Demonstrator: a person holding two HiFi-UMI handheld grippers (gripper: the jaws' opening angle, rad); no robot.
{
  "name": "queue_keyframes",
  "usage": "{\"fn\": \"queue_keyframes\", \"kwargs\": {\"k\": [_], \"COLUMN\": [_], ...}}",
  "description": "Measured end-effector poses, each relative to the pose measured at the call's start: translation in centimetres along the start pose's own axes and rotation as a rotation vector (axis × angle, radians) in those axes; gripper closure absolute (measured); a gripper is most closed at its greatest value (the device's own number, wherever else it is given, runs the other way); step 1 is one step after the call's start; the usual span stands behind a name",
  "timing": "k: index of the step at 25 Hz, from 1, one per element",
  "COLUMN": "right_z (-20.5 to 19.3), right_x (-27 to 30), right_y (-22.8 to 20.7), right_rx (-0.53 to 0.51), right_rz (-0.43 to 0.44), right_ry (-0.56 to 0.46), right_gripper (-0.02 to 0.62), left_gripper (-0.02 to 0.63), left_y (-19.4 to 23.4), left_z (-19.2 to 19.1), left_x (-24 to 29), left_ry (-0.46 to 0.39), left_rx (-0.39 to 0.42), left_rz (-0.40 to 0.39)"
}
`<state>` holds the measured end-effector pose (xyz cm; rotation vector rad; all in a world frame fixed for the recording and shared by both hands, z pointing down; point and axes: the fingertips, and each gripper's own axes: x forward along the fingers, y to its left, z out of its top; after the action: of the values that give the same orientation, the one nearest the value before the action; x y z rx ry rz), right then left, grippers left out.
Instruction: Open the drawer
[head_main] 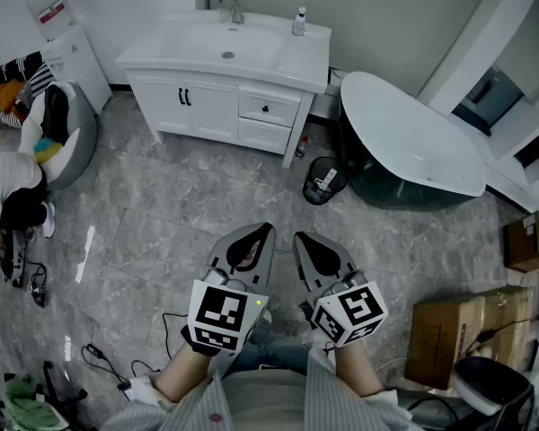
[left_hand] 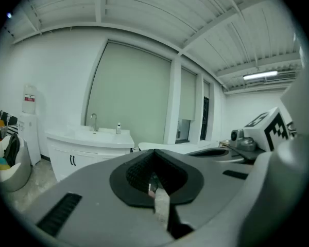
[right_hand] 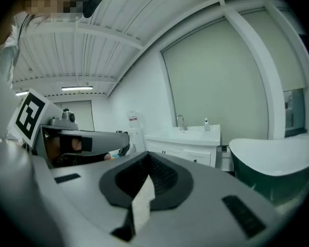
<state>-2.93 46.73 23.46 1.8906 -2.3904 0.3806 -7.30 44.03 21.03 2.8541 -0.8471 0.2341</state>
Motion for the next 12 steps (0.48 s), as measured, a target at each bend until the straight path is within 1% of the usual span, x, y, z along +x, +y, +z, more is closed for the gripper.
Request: {"fn": "queue_keyframes", "kwargs": {"k": [12], "right_z": [-0.8], "right_x": [-1.9], "right_y": [-1.0], "right_rx": [0.002], "right_rz": [0.010], "right_ry": [0.003], "right_gripper": [0.588], "left_gripper": [0.591], "left_y": [-2.0], "left_z": [-0.7], "left_x": [0.0], "left_ry": [-0.004], "left_rx": [-0.010], "left_rz": [0.023]}}
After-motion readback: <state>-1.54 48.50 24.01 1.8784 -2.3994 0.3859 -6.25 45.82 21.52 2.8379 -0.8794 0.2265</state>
